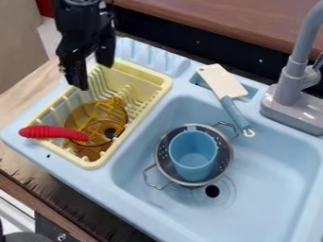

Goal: Move pot to right side of the sink

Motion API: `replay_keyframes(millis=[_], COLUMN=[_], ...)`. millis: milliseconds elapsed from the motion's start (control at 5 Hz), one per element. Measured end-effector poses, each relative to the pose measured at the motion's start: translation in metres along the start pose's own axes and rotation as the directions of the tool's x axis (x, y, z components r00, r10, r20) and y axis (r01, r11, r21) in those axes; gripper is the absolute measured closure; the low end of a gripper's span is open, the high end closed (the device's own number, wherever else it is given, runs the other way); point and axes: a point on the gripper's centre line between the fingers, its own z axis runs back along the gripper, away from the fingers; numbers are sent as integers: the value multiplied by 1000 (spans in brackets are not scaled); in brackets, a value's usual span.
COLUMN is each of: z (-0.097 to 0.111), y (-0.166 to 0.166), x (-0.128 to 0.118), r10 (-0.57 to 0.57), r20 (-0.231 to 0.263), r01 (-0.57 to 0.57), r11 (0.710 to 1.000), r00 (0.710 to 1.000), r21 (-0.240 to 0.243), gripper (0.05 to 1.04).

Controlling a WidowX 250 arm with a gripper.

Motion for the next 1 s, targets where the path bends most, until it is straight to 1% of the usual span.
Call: replay_keyframes(millis=[200, 400, 600, 800, 1000], z=[-10, -21, -26, -25, -31], y=[5, 13, 13, 7, 7], x=[14, 16, 9, 4, 1], r10=[68, 131, 184, 198, 229], r20=[5, 15, 7, 9, 14], r01=[-68, -131, -184, -197, -228], r11=[998, 991, 983, 979, 972], r00=[998, 991, 983, 980, 973], r21=[-11, -9, -26, -51, -59], gripper=[89, 89, 89, 89, 89])
